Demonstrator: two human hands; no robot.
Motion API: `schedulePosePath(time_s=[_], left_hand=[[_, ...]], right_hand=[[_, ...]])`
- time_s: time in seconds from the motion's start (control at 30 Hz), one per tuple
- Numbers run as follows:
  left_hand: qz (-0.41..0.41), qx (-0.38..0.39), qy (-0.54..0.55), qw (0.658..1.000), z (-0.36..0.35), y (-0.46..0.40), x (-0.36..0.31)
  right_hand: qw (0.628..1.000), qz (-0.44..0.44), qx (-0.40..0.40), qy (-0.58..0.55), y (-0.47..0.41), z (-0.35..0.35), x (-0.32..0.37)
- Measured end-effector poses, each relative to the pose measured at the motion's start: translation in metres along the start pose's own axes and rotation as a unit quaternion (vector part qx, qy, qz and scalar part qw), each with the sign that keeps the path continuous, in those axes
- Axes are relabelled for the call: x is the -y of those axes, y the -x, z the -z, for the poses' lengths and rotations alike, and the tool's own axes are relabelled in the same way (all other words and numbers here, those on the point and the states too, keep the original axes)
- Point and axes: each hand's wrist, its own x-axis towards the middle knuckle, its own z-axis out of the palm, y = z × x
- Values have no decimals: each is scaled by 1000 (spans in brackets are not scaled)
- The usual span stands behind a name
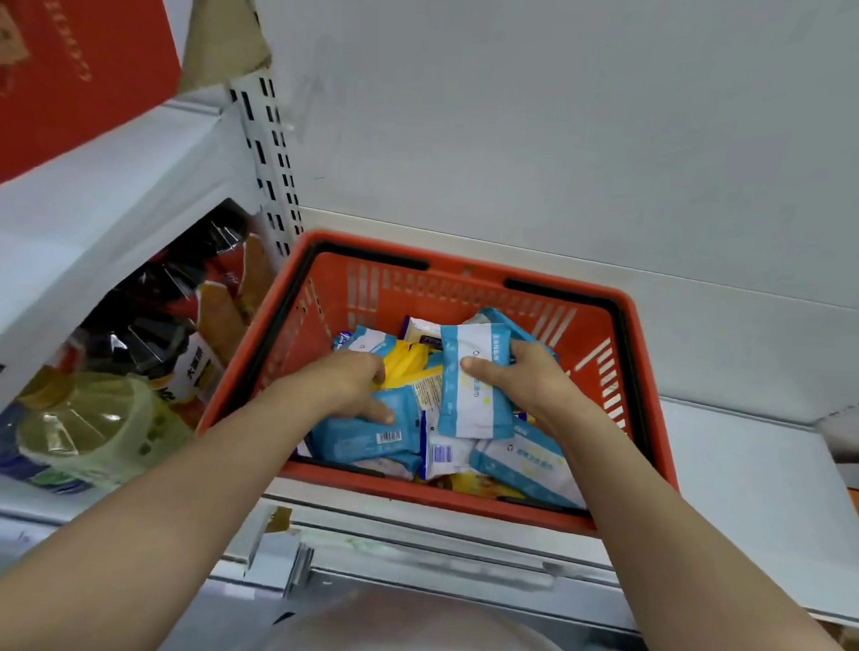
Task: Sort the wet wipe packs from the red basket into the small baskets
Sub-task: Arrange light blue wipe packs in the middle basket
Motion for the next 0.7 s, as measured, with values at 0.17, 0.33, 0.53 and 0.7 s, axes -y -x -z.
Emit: schedulePosePath(time_s=[0.17, 0.33, 0.53, 0.7], left_hand=[[4, -67, 84, 994, 4, 0, 2], [-30, -206, 426, 881, 16, 15, -19], [-74, -236, 545, 801, 12, 24, -46], [-115, -192, 548, 806, 7, 26, -52]], right_hand=[[995, -1, 44, -87, 14, 7, 1], [984, 22, -22, -175, 33, 1, 12], [976, 109, -111, -152, 55, -28, 34], [968, 104, -137, -183, 68, -45, 41]])
